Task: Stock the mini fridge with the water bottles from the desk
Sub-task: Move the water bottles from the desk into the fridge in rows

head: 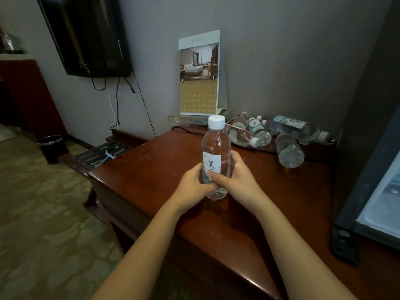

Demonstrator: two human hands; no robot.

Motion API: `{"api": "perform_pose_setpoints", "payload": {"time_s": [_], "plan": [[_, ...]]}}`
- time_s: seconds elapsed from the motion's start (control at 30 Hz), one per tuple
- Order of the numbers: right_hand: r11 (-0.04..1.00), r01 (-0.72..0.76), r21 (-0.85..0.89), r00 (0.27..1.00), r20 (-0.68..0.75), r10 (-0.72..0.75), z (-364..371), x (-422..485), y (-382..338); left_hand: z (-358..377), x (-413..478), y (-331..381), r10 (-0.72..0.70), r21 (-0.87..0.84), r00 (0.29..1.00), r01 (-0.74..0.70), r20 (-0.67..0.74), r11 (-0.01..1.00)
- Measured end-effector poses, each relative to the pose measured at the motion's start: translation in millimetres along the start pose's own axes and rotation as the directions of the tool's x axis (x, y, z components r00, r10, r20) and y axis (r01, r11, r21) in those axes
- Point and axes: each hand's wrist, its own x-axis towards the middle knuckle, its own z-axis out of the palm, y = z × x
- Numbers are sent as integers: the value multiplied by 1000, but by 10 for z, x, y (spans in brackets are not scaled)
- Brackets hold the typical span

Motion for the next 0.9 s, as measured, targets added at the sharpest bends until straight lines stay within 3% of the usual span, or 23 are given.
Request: {"api": "perform_pose_setpoints", "payload": {"time_s": [0.47, 0.63, 0.77, 0.9], "plan": [[965, -61, -253, 996, 53, 77, -195, -293, -253, 93, -277, 234, -29, 196, 995, 9, 99, 981], [955, -76, -288, 997, 9, 82, -459, -766, -357, 369, -548, 469, 21, 273, 975, -83, 221, 958], [957, -76, -281, 995, -82, 55, -919, -1412, -449, 836, -770, 775, 34, 325, 902, -190, 431, 926], [966, -117, -232, 958, -284, 48, -1526, -2199, -690, 1565, -962, 1153, 115, 267, 797, -329, 593, 906]]}}
